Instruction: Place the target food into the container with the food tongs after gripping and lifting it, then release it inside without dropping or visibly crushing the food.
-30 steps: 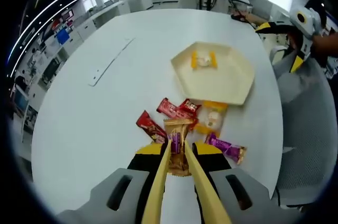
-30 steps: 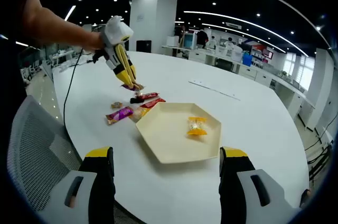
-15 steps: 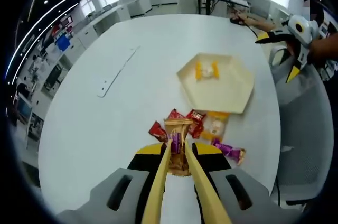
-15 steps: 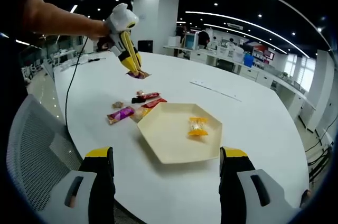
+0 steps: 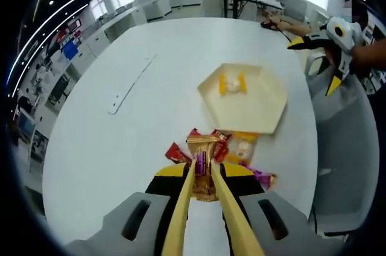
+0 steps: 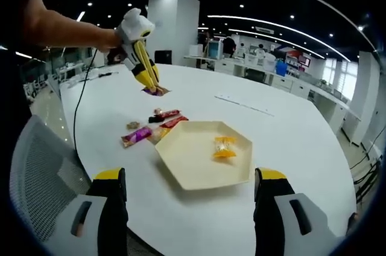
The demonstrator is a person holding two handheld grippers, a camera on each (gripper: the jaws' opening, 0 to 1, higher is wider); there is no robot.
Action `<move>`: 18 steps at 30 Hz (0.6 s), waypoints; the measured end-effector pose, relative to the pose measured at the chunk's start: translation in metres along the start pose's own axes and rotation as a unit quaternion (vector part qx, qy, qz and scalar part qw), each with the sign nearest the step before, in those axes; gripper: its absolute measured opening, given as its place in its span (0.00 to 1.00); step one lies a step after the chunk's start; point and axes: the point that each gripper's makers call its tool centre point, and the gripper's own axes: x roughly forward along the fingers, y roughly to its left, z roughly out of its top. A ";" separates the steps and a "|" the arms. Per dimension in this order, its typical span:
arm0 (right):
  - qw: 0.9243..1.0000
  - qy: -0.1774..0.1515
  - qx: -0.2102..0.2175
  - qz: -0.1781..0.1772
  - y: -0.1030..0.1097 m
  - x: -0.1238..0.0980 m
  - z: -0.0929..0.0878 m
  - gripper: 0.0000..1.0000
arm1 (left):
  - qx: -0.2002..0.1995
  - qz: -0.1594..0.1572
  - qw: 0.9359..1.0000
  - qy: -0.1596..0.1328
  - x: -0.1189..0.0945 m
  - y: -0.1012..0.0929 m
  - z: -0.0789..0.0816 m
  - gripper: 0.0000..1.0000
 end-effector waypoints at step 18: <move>1.000 -0.017 0.013 0.005 0.001 -0.001 0.006 0.99 | 0.019 -0.017 1.000 -0.003 0.015 -0.018 0.024 0.17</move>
